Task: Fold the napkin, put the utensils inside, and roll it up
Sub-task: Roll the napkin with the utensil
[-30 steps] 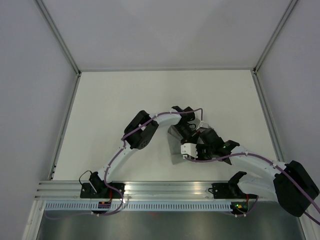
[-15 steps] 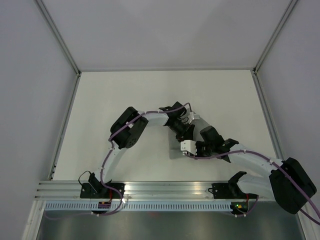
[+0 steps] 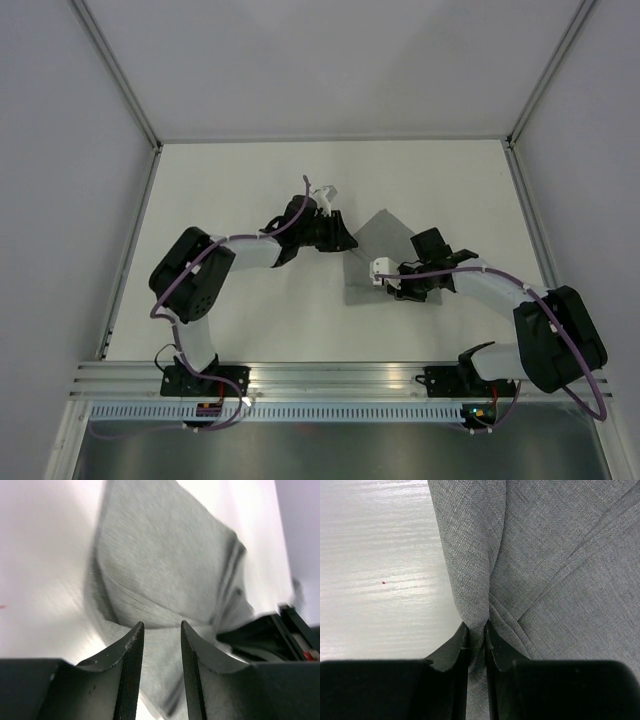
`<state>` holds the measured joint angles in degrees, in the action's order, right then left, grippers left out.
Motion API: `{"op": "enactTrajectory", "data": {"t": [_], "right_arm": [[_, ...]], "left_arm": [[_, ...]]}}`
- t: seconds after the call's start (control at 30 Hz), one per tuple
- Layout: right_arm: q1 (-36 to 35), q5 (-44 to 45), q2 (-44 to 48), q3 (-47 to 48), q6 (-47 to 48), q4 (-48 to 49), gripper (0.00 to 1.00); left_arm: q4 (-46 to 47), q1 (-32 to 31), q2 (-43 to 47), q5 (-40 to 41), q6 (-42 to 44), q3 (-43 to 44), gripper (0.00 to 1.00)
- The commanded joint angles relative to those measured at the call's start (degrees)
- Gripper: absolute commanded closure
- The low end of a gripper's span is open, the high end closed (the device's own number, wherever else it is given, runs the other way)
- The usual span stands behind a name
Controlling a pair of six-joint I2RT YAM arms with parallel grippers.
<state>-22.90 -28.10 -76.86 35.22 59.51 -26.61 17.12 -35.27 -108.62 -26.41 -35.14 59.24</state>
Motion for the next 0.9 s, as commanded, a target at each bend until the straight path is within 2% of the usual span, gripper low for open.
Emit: {"op": "enactTrajectory", "data": {"t": [0.0,0.07,0.1,0.17,0.2,0.27,0.3,0.37,0.47,0.53,0.63,0.7,0.73,0.8,0.87], "right_arm": [[0.9,-3.5,-1.4,1.9,3.2,-3.7,1.0],[0.9,-3.5,-1.8,2.2,3.2,-4.1,1.0],[1.0,-3.5,-2.1,2.3,3.2,-4.1,1.0],[1.0,-3.2,-2.3,2.5,3.1,-3.9,0.99],[1.1,-3.2,-2.4,2.6,3.2,-3.9,1.0],[1.1,-3.1,-2.9,2.8,3.0,-4.0,1.0],[1.1,-3.1,-2.9,2.9,3.1,-4.0,1.0],[1.1,-2.9,-2.9,2.8,3.0,-4.0,1.0],[1.1,-2.8,-3.3,3.2,2.8,-4.1,1.0],[1.1,-2.8,-3.2,3.4,2.6,-4.2,1.0],[1.2,-2.4,-3.2,3.3,2.5,-4.3,1.0],[1.2,-2.2,-3.2,3.2,2.5,-4.2,0.99],[1.2,-2.0,-3.1,3.2,2.5,-4.3,1.0],[1.2,-1.8,-3.1,3.2,2.5,-4.6,1.0],[1.1,-1.6,-3.2,3.4,2.5,-4.8,0.99]], "left_arm": [[9.1,-4.0,7.1,19.3,4.0,-6.9,0.59],[20.0,-5.2,12.4,23.7,6.0,-12.6,0.59],[24.3,-7.2,14.5,30.0,7.8,-18.5,0.56],[31.7,-9.4,18.6,34.6,10.2,-22.6,0.53],[32.2,-11.9,19.6,38.3,11.7,-24.2,0.52],[34.5,-15.1,21.2,42.3,18.8,-25.5,0.51],[35.6,-18.7,22.3,47.2,21.3,-26.9,0.5],[39.2,-21.6,22.9,50.0,28.6,-28.6,0.49],[47.2,-27.4,22.7,58.0,39.3,-31.7,0.48],[58.0,-30.9,22.0,66.3,44.2,-35.2,0.47],[67.1,-34.4,23.1,70.7,43.3,-40.3,0.43],[68.6,-37.6,23.3,74.8,43.4,-41.7,0.43],[73.3,-38.6,22.4,76.1,44.4,-42.4,0.42],[76.5,-42.1,21.1,76.6,48.1,-42.6,0.42],[76.1,-44.9,16.4,77.2,58.1,-39.0,0.42]]}}
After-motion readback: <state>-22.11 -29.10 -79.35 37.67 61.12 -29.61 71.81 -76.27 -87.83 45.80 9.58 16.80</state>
